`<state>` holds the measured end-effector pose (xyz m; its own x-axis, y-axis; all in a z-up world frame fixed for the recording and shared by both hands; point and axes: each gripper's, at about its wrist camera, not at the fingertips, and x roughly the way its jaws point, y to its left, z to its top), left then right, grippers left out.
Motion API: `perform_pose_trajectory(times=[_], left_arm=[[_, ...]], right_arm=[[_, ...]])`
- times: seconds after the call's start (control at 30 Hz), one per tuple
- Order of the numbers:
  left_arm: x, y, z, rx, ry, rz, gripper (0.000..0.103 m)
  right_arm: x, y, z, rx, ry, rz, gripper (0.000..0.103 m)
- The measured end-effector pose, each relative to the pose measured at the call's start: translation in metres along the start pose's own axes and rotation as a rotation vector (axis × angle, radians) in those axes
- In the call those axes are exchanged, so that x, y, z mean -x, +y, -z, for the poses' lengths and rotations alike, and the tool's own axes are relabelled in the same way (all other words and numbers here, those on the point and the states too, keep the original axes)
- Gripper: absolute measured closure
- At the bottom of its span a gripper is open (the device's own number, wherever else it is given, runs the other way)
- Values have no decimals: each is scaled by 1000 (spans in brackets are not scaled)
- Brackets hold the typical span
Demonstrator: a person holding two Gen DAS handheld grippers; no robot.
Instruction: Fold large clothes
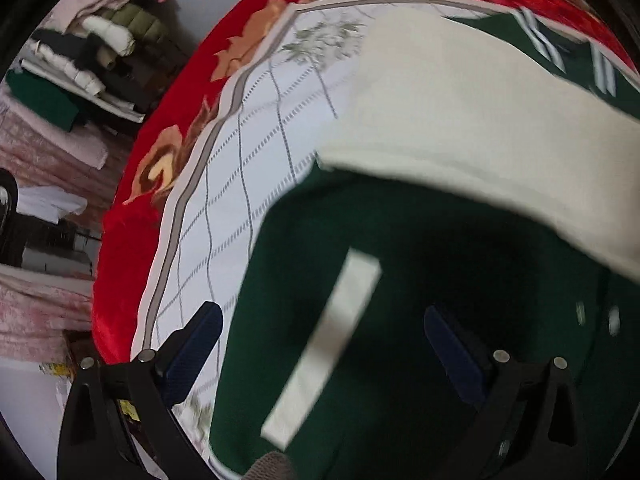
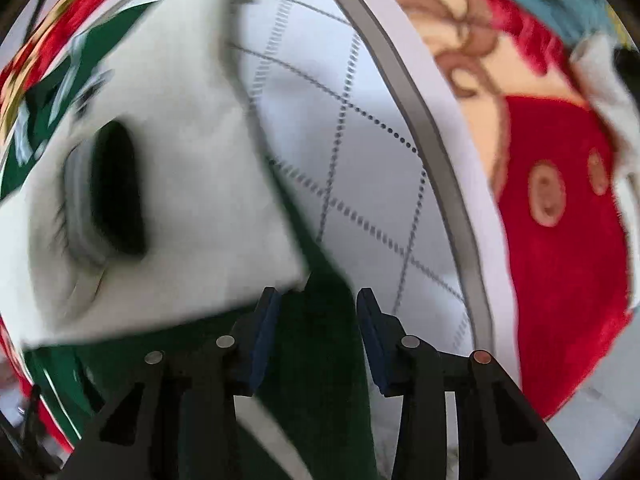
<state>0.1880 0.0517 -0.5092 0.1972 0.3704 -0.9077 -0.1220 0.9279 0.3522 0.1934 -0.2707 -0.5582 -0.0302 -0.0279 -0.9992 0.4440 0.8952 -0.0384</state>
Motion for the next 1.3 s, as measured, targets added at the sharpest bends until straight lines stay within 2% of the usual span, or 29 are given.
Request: perform_pose_trajectory(times=[0.1,0.2,0.23,0.3,0.33,0.37,0.4,0.43,0.47,0.5,0.53,0.57,0.6,0.63,0.73,0.9,0.97,1.0,1.03,1.1,1.17,1.2,1.3], left_arm=[[9,-6,36,-66,19,0,0],[-2,-17,82,-151,75,-30,0],[-8,-19,93,-164,98,-37,0],[-22,-19,114,-182,145,-51,0],[-24,-19,120,-184,148,-61,0],[-26,-17,124,-183,146,-65,0],[-26,-14,126,-172,141,-62,0],[-26,-13,126,-164,139,-58,0],[-27,-12,126,-158,141,-54,0],[-28,-12,124,-156,144,-51,0],[-29,-12,123,-153,147,-49,0],[-30,-11,122,-149,151,-45,0],[-30,-11,121,-143,155,-39,0],[-32,-9,120,-135,157,-31,0],[-34,-4,122,-107,164,-3,0],[-35,4,117,-68,178,17,0],[-34,14,114,-40,201,32,0],[-29,17,115,-20,206,31,0],[-22,23,112,-3,196,28,0],[-6,31,107,18,160,28,0],[20,27,96,10,107,49,0],[30,19,92,-5,85,60,0],[54,-22,84,-61,28,105,0]], right_arm=[[15,45,62,109,60,-117,52],[-11,91,122,145,224,-269,51],[-25,108,142,146,267,-290,51],[-46,134,168,142,304,-292,49],[-55,148,178,152,300,-271,35],[-62,159,181,162,280,-246,29],[-78,153,191,184,256,-221,20],[-80,163,196,222,237,-173,18],[-83,169,199,246,225,-132,18],[-84,175,203,257,204,-87,24],[-83,178,207,258,172,-34,46],[-80,179,208,258,151,-19,57],[-74,175,215,252,144,-28,84],[-70,174,216,236,146,-36,90],[-57,170,219,182,157,-98,91],[-43,199,235,255,160,-147,91],[-66,199,234,260,239,-158,87],[-76,198,221,241,269,-187,77],[-80,192,216,216,304,-236,72],[-78,172,205,170,354,-348,71],[-62,141,194,109,344,-434,61],[-54,127,189,98,317,-434,57],[-25,59,172,57,209,-369,57]])
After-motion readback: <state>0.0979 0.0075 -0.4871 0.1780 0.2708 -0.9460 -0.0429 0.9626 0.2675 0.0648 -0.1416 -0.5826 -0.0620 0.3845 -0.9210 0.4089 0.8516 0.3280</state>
